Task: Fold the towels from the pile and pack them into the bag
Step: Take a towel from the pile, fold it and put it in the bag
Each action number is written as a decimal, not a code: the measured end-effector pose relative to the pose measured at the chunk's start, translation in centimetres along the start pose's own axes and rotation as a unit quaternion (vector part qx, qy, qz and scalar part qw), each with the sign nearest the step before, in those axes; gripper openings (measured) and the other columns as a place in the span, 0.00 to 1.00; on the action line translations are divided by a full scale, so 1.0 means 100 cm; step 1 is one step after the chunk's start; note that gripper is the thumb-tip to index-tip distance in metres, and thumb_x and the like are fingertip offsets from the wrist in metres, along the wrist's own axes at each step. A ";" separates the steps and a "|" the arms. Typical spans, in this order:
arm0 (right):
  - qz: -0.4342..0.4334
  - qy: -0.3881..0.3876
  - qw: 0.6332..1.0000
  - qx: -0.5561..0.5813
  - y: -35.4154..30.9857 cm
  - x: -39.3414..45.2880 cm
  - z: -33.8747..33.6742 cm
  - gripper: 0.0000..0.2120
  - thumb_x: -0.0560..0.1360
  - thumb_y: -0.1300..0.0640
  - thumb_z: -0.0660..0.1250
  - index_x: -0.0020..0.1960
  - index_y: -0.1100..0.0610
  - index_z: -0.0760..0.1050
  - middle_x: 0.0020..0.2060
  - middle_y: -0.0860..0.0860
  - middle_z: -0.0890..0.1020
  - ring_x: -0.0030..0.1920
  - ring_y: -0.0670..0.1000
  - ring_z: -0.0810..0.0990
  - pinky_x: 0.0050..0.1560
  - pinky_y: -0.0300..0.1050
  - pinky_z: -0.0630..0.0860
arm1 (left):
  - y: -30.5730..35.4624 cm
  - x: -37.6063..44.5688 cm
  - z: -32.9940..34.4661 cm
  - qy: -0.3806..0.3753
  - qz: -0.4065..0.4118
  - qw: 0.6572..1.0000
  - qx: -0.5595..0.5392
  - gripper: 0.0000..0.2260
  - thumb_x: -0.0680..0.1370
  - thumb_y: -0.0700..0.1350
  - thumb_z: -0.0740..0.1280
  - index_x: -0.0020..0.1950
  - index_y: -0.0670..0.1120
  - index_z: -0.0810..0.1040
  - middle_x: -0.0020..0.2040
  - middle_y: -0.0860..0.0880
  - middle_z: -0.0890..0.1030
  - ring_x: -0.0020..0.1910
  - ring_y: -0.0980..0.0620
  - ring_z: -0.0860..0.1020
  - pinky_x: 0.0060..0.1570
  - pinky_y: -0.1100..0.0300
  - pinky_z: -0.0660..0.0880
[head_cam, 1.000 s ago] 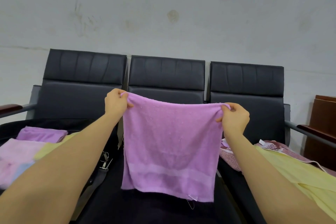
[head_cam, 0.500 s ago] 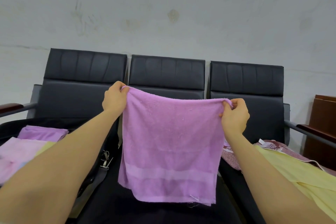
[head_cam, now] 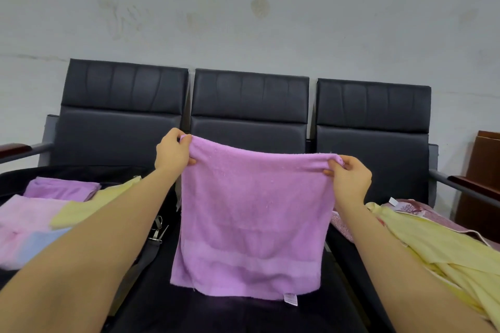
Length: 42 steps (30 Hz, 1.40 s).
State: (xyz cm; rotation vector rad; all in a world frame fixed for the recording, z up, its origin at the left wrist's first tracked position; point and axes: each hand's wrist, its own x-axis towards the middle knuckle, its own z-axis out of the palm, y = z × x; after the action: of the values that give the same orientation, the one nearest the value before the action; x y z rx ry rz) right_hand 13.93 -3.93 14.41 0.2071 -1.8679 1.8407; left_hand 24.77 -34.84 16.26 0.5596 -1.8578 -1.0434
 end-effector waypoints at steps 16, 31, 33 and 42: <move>0.034 0.012 0.995 0.090 0.065 0.068 0.096 0.05 0.81 0.57 0.58 0.50 0.54 0.73 0.43 0.49 0.77 0.43 0.46 0.74 0.39 0.35 0.69 | -0.055 0.067 0.101 0.003 -0.001 0.994 -0.112 0.05 0.82 0.44 0.55 0.50 0.45 0.67 0.42 0.53 0.72 0.45 0.50 0.72 0.46 0.57 0.71; 0.009 0.015 0.999 0.037 0.067 0.025 0.063 0.05 0.82 0.55 0.55 0.51 0.53 0.69 0.46 0.51 0.77 0.50 0.52 0.77 0.54 0.50 0.74 | -0.049 -0.007 0.078 0.076 -0.027 0.988 -0.136 0.04 0.84 0.48 0.53 0.54 0.49 0.65 0.45 0.53 0.73 0.45 0.55 0.73 0.45 0.62 0.67; 0.029 0.007 0.999 0.021 0.074 0.009 0.053 0.05 0.83 0.54 0.55 0.51 0.53 0.69 0.46 0.52 0.76 0.49 0.53 0.77 0.52 0.51 0.75 | -0.060 -0.027 0.075 0.081 -0.035 0.990 -0.107 0.04 0.84 0.47 0.53 0.53 0.48 0.65 0.43 0.54 0.73 0.44 0.54 0.73 0.42 0.62 0.68; 0.059 0.023 0.992 -0.105 0.129 -0.031 0.028 0.15 0.81 0.51 0.57 0.35 0.48 0.64 0.33 0.49 0.72 0.40 0.51 0.72 0.56 0.53 0.69 | -0.103 -0.077 0.071 0.100 -0.091 0.986 0.101 0.08 0.83 0.49 0.55 0.52 0.47 0.70 0.45 0.45 0.70 0.47 0.46 0.65 0.56 0.49 0.64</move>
State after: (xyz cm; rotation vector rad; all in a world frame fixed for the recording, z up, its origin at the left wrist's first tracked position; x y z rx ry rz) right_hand 10.13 -6.47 1.62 -0.0188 -2.0630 1.6917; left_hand 21.94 -31.78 2.18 0.9349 -1.7668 -0.8839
